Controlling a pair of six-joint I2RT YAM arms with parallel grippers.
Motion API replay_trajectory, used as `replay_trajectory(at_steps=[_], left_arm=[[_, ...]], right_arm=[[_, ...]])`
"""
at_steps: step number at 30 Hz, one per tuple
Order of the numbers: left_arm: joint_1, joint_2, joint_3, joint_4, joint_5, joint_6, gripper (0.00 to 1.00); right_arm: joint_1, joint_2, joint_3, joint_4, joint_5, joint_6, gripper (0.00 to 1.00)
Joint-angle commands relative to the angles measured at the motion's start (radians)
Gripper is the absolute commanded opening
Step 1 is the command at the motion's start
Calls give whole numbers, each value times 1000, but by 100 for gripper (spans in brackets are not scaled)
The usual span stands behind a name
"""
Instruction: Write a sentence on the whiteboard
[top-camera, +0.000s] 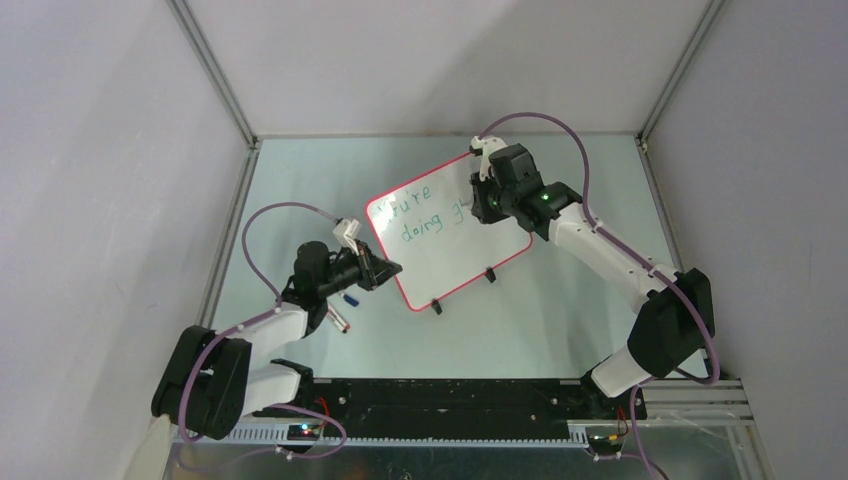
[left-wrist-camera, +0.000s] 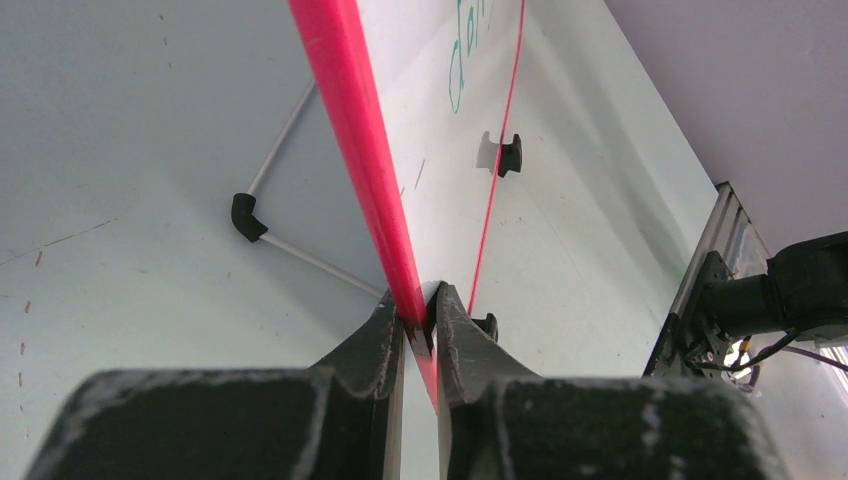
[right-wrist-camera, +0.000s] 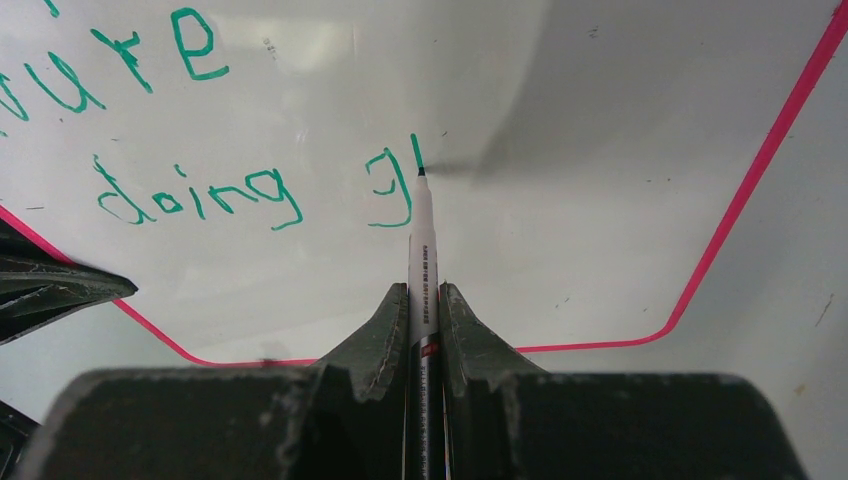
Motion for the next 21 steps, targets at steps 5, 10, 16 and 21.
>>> replay_trajectory(at_steps=[5,10,16,21], left_arm=[[10,18,9,-65,-119,101,2],[9,18,8,-64,-119,101,2],[9,18,9,-64,-117,101,2],[9,18,10,-64,-117,101,2]], right_arm=[[0,-20,-4,31,2,6,0],[0,-5,25,26,2,4,0],[0,17,57,17,4,0,0],[-1,27,75,11,4,-2,0]])
